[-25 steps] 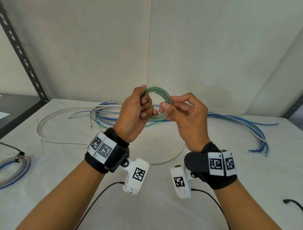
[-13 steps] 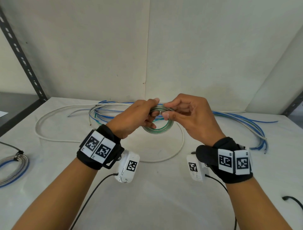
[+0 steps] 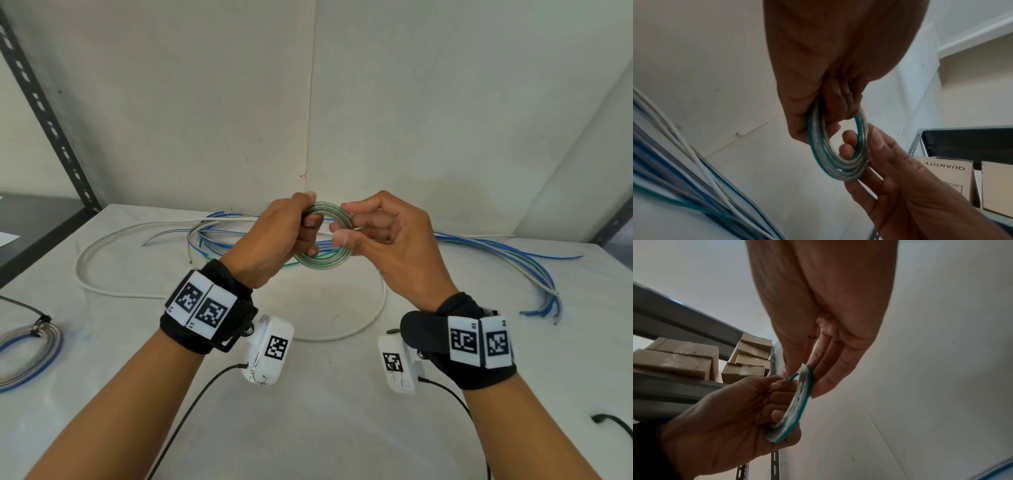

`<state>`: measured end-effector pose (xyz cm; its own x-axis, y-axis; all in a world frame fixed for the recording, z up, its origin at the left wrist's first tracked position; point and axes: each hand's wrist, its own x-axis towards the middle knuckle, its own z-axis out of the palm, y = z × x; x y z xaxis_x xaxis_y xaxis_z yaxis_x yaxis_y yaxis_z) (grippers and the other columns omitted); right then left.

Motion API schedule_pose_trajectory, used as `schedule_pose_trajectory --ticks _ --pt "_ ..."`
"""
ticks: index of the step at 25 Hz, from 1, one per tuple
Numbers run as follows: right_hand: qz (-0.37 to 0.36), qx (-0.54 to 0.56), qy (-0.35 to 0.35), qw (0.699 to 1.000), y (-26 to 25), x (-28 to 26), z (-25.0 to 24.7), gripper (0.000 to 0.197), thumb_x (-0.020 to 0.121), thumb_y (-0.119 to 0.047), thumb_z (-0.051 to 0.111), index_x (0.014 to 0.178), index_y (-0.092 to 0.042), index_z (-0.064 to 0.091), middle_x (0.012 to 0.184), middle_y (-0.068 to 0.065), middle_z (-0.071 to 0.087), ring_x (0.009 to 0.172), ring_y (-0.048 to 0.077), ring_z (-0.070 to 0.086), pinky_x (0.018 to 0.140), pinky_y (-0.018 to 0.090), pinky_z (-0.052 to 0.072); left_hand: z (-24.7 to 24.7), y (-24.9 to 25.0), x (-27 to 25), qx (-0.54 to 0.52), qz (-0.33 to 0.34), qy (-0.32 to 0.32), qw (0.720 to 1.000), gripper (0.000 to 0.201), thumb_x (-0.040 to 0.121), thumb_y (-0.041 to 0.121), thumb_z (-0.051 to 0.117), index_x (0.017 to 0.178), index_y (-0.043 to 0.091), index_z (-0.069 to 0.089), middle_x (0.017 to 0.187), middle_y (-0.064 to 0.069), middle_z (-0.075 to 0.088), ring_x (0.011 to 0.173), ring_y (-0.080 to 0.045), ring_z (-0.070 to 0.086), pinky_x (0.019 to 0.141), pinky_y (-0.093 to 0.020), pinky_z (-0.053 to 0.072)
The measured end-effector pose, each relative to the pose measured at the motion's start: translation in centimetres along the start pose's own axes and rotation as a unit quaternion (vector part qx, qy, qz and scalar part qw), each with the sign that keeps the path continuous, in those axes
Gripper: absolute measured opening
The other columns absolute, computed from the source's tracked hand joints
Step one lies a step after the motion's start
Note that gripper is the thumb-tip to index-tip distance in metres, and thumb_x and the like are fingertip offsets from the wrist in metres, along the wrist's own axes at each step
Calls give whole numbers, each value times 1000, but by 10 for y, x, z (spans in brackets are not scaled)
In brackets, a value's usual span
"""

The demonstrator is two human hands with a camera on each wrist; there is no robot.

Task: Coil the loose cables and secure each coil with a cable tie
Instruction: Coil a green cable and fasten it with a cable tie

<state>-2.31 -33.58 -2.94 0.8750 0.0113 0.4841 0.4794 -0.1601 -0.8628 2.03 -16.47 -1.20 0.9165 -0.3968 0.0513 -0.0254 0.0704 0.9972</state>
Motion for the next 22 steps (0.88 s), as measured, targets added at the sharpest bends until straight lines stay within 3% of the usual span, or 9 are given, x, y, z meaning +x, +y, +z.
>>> schedule_pose_trajectory --ticks 4,8,11,13,16,20,22 --pt "-5 9 11 1000 -1 0 -2 18 85 -1 76 101 -9 72 90 13 77 77 29 76 65 34 60 -1 -3 1 -38 -14 -11 999 48 108 29 32 62 15 37 55 5 19 44 -12 20 61 -31 39" --pt "-4 -7 -23 1000 -3 2 -13 18 86 -1 74 100 -13 74 89 10 78 76 25 76 66 31 59 -1 -3 1 17 -34 -51 998 55 107 38 32 61 12 46 53 1 25 44 -17 25 67 -32 46" --pt "4 -30 -63 998 -4 -2 -20 18 87 1 73 101 -11 74 89 10 78 74 25 75 68 29 58 2 -4 -1 47 -48 -107 992 47 107 36 35 72 8 51 59 -3 23 46 -16 24 69 -33 43" --pt "13 -47 -67 997 -7 -7 -24 18 87 -1 74 99 -13 74 89 9 78 74 26 75 69 32 58 10 -6 -5 43 -62 -115 991 45 106 35 33 70 11 46 61 -1 19 48 -14 17 67 -32 40" --pt "57 -79 -70 993 -11 -20 -37 14 87 -4 75 99 -10 72 90 9 78 74 26 76 66 33 59 34 -13 -12 55 -77 -99 991 43 106 29 30 64 18 34 53 8 23 45 -11 17 60 -29 35" --pt "140 -99 -61 983 -20 -53 -75 16 90 -5 72 106 -6 70 94 16 77 80 27 74 72 41 59 81 -27 -18 66 -83 -114 988 39 104 25 34 65 20 33 57 6 24 44 -11 18 57 -30 32" --pt "194 -162 -52 966 -27 -68 -103 13 95 -10 67 108 -9 70 94 14 76 80 23 72 70 34 59 103 -33 -19 85 -73 -124 986 40 104 24 37 64 21 33 56 7 26 43 -11 20 56 -30 30"
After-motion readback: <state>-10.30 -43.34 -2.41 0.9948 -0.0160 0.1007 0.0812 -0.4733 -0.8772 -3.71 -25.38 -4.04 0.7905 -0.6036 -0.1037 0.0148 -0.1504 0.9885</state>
